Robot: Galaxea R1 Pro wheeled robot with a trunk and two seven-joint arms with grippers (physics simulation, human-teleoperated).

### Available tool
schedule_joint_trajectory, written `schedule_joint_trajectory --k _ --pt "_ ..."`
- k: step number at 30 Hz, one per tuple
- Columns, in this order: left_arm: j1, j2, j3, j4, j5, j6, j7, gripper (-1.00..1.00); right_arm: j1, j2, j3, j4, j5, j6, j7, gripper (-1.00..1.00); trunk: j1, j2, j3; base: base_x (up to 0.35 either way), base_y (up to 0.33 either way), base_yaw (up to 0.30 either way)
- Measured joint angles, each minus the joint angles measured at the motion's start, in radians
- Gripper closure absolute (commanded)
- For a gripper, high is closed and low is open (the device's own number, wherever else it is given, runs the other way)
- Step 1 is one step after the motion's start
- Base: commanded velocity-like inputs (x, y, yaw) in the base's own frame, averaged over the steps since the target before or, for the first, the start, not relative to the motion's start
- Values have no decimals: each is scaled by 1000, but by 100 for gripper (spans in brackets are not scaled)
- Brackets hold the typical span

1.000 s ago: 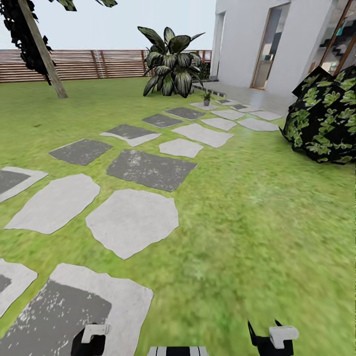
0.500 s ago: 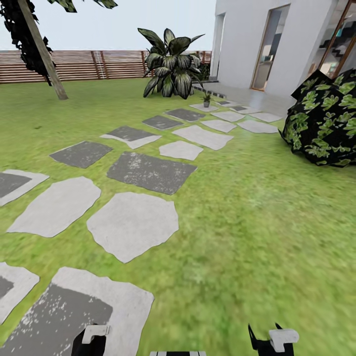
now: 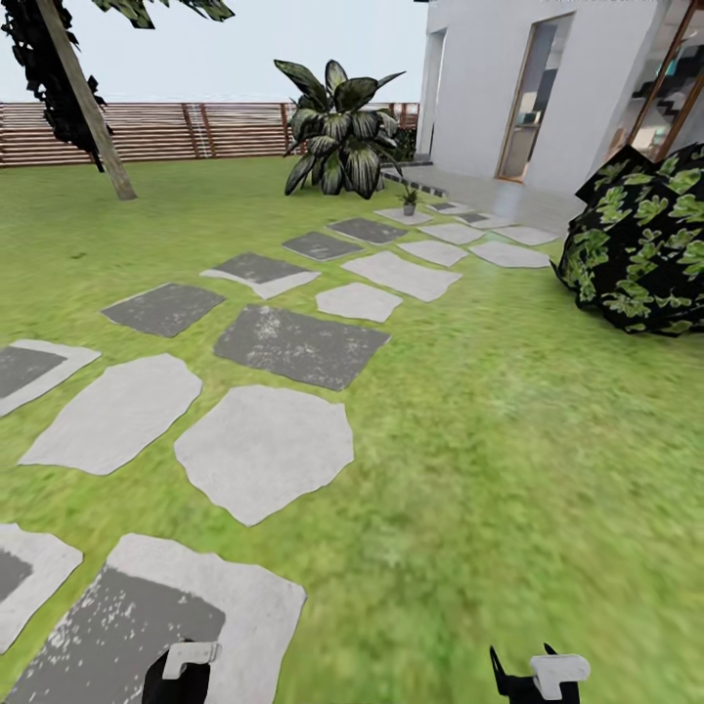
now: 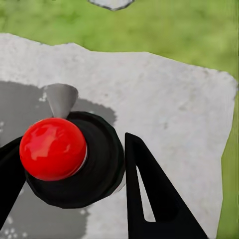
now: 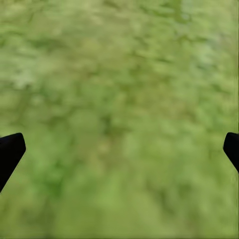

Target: Pick up the pesticide atomizer in the garden and spray insectifuge to fully cover both potted plants in the garden.

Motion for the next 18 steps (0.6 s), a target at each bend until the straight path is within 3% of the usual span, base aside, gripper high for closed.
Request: schedule_joint_trajectory --k 11,18 --pt "7 -2 0 0 0 -4 1 100 0 0 0 0 0 0 0 -100 0 0 11 -5 -8 202" --pt "8 -2 0 0 0 -4 1 100 0 0 0 0 0 0 1 -100 0 0 16 -89 -185 243"
